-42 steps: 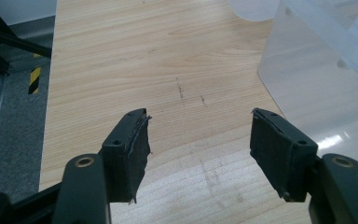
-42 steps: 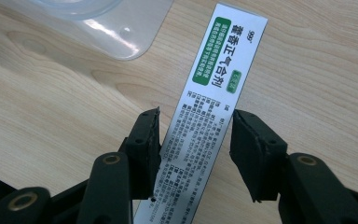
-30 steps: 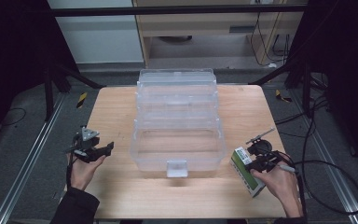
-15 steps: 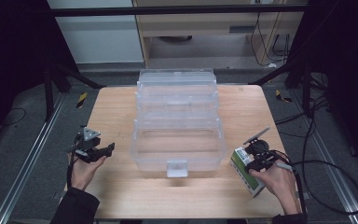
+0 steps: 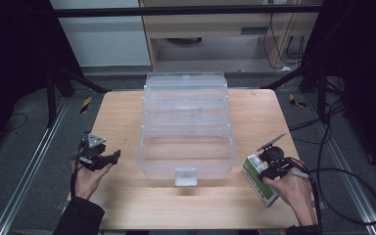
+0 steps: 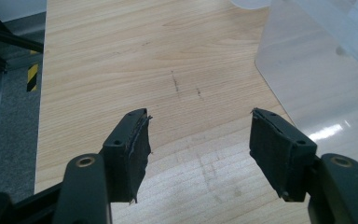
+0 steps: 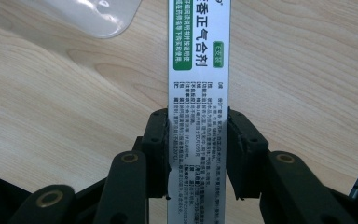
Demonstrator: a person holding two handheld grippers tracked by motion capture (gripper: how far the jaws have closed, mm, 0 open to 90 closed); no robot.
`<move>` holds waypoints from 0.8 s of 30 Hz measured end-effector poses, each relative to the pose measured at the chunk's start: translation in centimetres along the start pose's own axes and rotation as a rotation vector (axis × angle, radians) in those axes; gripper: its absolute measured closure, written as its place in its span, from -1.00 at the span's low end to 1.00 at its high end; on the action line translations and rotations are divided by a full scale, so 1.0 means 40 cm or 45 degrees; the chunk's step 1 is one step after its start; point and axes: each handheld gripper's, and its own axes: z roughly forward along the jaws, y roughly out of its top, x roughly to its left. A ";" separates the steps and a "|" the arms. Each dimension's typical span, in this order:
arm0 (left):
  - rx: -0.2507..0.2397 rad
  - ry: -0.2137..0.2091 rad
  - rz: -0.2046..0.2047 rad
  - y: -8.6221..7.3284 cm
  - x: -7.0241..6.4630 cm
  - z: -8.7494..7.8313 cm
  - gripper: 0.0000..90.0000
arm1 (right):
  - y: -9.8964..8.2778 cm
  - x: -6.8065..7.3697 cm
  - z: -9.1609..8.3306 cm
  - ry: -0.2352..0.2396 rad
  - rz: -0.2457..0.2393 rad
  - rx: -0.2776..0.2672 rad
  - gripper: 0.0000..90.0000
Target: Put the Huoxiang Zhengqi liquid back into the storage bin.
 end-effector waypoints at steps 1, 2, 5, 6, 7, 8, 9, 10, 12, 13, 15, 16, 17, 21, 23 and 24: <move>0.002 0.001 0.001 0.000 0.000 0.000 -0.18 | -0.001 -0.002 -0.004 -0.003 0.004 -0.007 0.42; 0.004 0.006 0.004 0.000 0.000 0.001 -0.18 | -0.002 -0.004 -0.007 -0.012 0.004 -0.023 0.42; 0.009 -0.001 0.004 -0.001 -0.001 0.002 -0.19 | -0.003 -0.008 -0.021 -0.035 0.020 -0.073 0.42; 0.010 0.001 0.006 -0.001 -0.002 0.002 -0.19 | -0.004 -0.010 -0.026 -0.035 0.026 -0.093 0.42; 0.010 -0.001 0.005 -0.001 -0.002 0.002 -0.19 | -0.004 -0.012 -0.030 -0.035 0.033 -0.114 0.42; 0.009 -0.001 0.004 -0.001 -0.002 0.002 -0.19 | -0.003 -0.014 -0.036 -0.032 0.041 -0.127 0.42; 0.010 0.000 0.005 -0.001 -0.002 0.002 -0.19 | -0.003 -0.015 -0.039 -0.029 0.042 -0.139 0.42; 0.009 -0.001 0.004 -0.001 -0.002 0.002 -0.19 | -0.002 -0.015 -0.043 -0.028 0.044 -0.156 0.42; 0.008 -0.001 0.004 0.000 -0.002 0.002 -0.19 | -0.002 -0.016 -0.048 -0.029 0.049 -0.187 0.42; 0.008 -0.002 0.003 -0.001 -0.002 0.002 -0.19 | -0.001 -0.015 -0.053 -0.028 0.063 -0.200 0.42; 0.009 -0.004 0.004 -0.001 -0.002 0.002 -0.19 | 0.000 -0.019 -0.058 -0.030 0.067 -0.239 0.42; 0.009 -0.004 0.005 -0.001 -0.003 0.002 -0.19 | 0.000 -0.021 -0.063 -0.032 0.076 -0.259 0.42; 0.009 -0.005 0.005 0.000 -0.003 0.002 -0.20 | 0.000 -0.022 -0.066 -0.034 0.079 -0.274 0.42; 0.008 -0.005 0.006 0.000 -0.005 0.003 -0.20 | 0.001 -0.029 -0.084 -0.051 0.091 -0.353 0.42; 0.005 -0.005 0.007 0.000 -0.006 0.003 -0.20 | 0.002 -0.032 -0.095 -0.058 0.100 -0.395 0.42; 0.005 -0.007 0.007 0.000 -0.007 0.003 -0.20 | 0.002 -0.033 -0.100 -0.061 0.108 -0.414 0.42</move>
